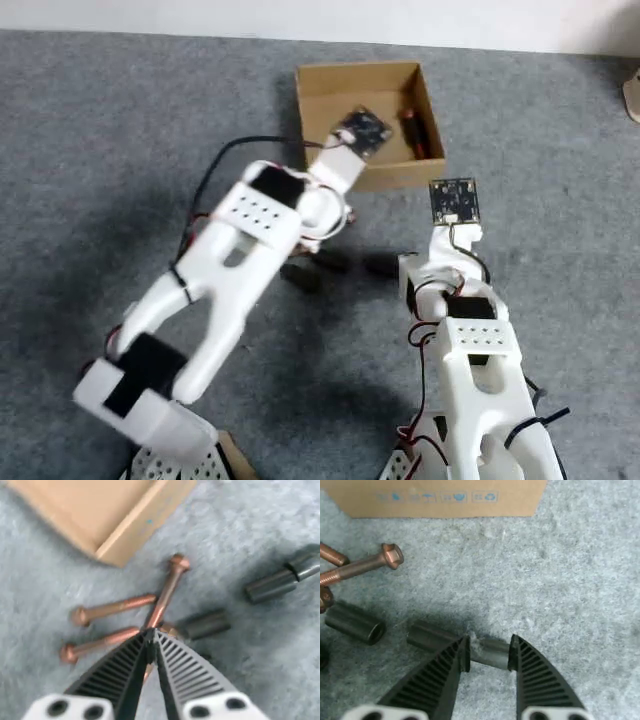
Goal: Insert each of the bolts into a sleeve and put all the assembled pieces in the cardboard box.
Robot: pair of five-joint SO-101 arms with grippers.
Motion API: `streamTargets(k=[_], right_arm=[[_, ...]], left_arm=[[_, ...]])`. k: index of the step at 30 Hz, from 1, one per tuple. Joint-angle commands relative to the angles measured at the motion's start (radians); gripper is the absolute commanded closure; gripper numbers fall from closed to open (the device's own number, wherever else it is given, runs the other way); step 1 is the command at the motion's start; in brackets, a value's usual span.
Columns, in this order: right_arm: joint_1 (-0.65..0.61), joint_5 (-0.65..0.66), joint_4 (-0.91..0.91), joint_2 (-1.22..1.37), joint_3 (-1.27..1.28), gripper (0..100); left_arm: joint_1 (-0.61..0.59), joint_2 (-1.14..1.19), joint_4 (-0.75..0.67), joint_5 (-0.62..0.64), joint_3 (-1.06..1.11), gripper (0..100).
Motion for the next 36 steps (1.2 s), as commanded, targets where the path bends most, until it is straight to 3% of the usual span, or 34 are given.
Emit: streamTargets(k=[1,6,11,20,30,36], right_arm=[[-0.012,0.015,-0.019,-0.016,-0.004,86.7],[-0.012,0.015,-0.019,-0.025,0.019,86.7],[-0.013,0.015,-0.019,-0.027,0.021,86.7],[-0.013,0.015,-0.019,-0.025,0.021,86.7],[-0.015,0.048,-0.048,-0.018,0.03,86.7],[-0.015,0.051,-0.082,-0.025,0.061,86.7]], left_arm=[[-0.027,-0.11,-0.017,0.011,0.036,100],[-0.001,-0.127,-0.017,-0.083,0.053,100],[0.027,-0.117,-0.035,-0.089,0.047,100],[0.053,-0.101,-0.04,-0.273,0.056,100],[0.048,0.199,-0.095,-0.387,-0.016,99],[0.048,0.3,-0.094,-0.396,-0.102,91]])
